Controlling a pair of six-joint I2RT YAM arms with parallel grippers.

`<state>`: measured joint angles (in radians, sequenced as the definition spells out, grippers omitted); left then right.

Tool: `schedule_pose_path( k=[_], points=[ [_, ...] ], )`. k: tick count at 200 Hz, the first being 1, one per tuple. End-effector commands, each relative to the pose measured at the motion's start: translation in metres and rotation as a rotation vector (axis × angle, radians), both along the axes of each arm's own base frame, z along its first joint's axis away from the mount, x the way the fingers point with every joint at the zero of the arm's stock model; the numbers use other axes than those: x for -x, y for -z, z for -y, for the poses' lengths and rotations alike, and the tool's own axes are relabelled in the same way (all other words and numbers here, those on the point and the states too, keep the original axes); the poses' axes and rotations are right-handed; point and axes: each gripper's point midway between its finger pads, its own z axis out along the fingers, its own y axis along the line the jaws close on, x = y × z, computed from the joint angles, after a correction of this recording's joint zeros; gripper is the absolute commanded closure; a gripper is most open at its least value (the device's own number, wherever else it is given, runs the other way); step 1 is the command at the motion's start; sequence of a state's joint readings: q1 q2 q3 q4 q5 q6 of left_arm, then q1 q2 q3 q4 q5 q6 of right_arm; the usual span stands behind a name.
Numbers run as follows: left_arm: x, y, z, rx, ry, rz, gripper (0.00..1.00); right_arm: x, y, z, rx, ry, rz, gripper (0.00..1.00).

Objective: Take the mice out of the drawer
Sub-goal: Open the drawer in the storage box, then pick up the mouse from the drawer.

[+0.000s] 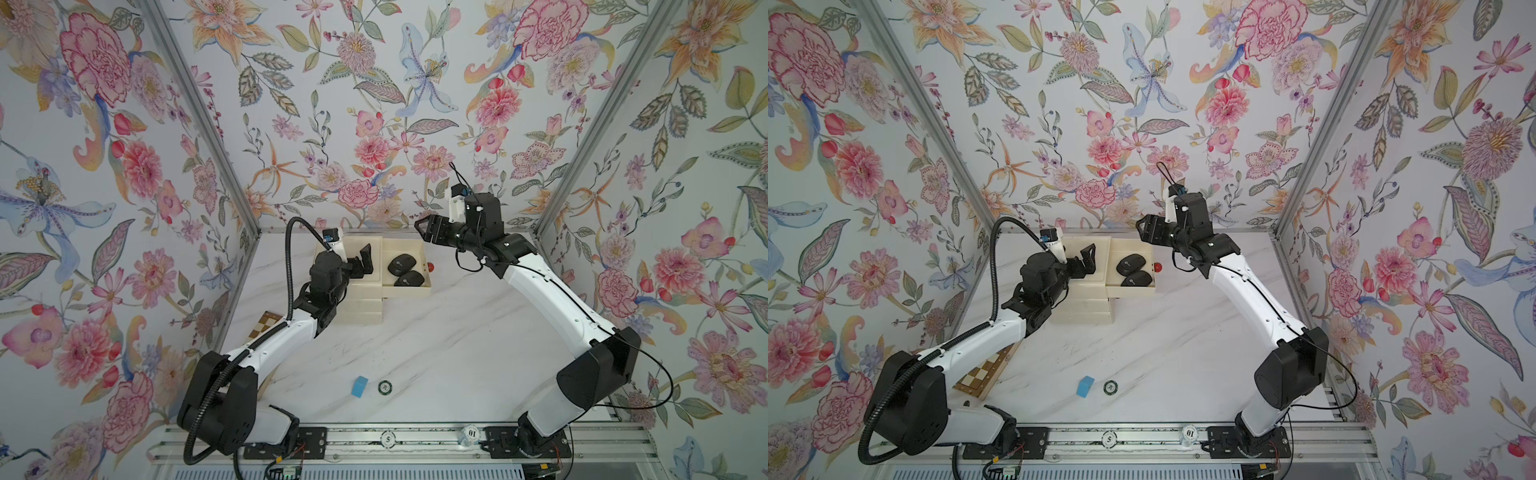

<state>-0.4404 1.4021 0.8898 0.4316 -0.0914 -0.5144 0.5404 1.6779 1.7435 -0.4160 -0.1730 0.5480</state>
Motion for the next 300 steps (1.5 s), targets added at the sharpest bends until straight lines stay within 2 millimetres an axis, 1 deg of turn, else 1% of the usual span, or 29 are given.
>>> schedule_pose_path(
  k=[1,5,11,23,27,30,35,40,43,50,55,61,71,86,100,127,141,160,163,169,178,208,226,263,300],
  points=[
    [0.005,0.013,-0.016,-0.042,-0.055,-0.022,0.00,-0.002,0.059,0.000,0.048,0.128,-0.283,0.29],
    [0.006,0.012,-0.017,-0.041,-0.059,-0.012,0.00,-0.002,0.062,0.000,0.050,0.134,-0.307,0.29],
    [0.006,0.009,-0.018,-0.038,-0.065,0.002,0.00,-0.005,0.061,-0.002,0.044,0.144,-0.335,0.30],
    [0.007,0.005,-0.020,-0.035,-0.070,0.025,0.00,-0.007,0.067,-0.004,0.052,0.175,-0.408,0.29],
    [0.008,0.005,-0.019,-0.038,-0.068,0.030,0.00,-0.008,0.071,-0.005,0.057,0.184,-0.440,0.28],
    [0.008,0.005,-0.020,-0.038,-0.069,0.033,0.00,-0.008,0.071,-0.006,0.058,0.192,-0.459,0.25],
    [0.008,0.005,-0.020,-0.040,-0.073,0.037,0.00,-0.009,0.073,-0.006,0.060,0.208,-0.489,0.25],
    [0.009,0.005,-0.021,-0.045,-0.076,0.041,0.00,-0.009,0.077,-0.006,0.070,0.216,-0.509,0.25],
    [0.009,0.006,-0.021,-0.049,-0.076,0.043,0.00,-0.011,0.074,-0.007,0.072,0.221,-0.512,0.25],
    [0.010,0.007,-0.021,-0.058,-0.078,0.045,0.00,-0.014,0.073,-0.008,0.084,0.242,-0.519,0.25],
    [0.010,0.007,-0.021,-0.061,-0.081,0.048,0.00,-0.014,0.077,-0.007,0.097,0.260,-0.540,0.25],
    [0.011,0.007,-0.022,-0.067,-0.086,0.053,0.00,-0.016,0.075,-0.009,0.089,0.269,-0.551,0.26],
    [0.014,0.006,-0.021,-0.076,-0.087,0.064,0.00,-0.016,0.080,-0.012,0.073,0.288,-0.598,0.27],
    [0.017,0.006,-0.020,-0.087,-0.088,0.070,0.00,-0.012,0.094,-0.017,0.057,0.321,-0.661,0.29],
    [0.019,0.007,-0.021,-0.091,-0.091,0.073,0.00,-0.009,0.099,-0.020,0.071,0.344,-0.664,0.30],
    [0.026,0.008,-0.023,-0.075,-0.090,0.086,0.00,-0.004,0.101,-0.024,0.097,0.374,-0.644,0.29],
    [0.029,0.008,-0.024,-0.067,-0.089,0.090,0.00,0.000,0.111,-0.027,0.103,0.387,-0.674,0.29],
    [0.033,0.008,-0.024,-0.066,-0.088,0.093,0.00,0.000,0.118,-0.027,0.105,0.406,-0.691,0.29],
    [0.033,0.008,-0.024,-0.066,-0.088,0.094,0.00,0.007,0.120,-0.037,0.116,0.391,-0.691,0.28],
    [0.034,0.008,-0.023,-0.066,-0.086,0.096,0.00,0.008,0.122,-0.039,0.120,0.397,-0.692,0.28],
    [0.035,0.008,-0.023,-0.070,-0.085,0.098,0.00,0.008,0.124,-0.038,0.125,0.412,-0.689,0.26],
    [0.037,0.010,-0.024,-0.074,-0.084,0.098,0.00,0.001,0.126,-0.034,0.129,0.452,-0.667,0.24],
    [0.037,0.010,-0.024,-0.071,-0.084,0.098,0.00,0.000,0.132,-0.034,0.126,0.476,-0.680,0.24],
    [0.039,0.012,-0.024,-0.067,-0.083,0.100,0.00,0.001,0.151,-0.030,0.153,0.518,-0.713,0.24],
    [0.038,0.016,-0.022,-0.069,-0.075,0.093,0.00,-0.008,0.155,-0.027,0.166,0.551,-0.680,0.23]
  ],
)
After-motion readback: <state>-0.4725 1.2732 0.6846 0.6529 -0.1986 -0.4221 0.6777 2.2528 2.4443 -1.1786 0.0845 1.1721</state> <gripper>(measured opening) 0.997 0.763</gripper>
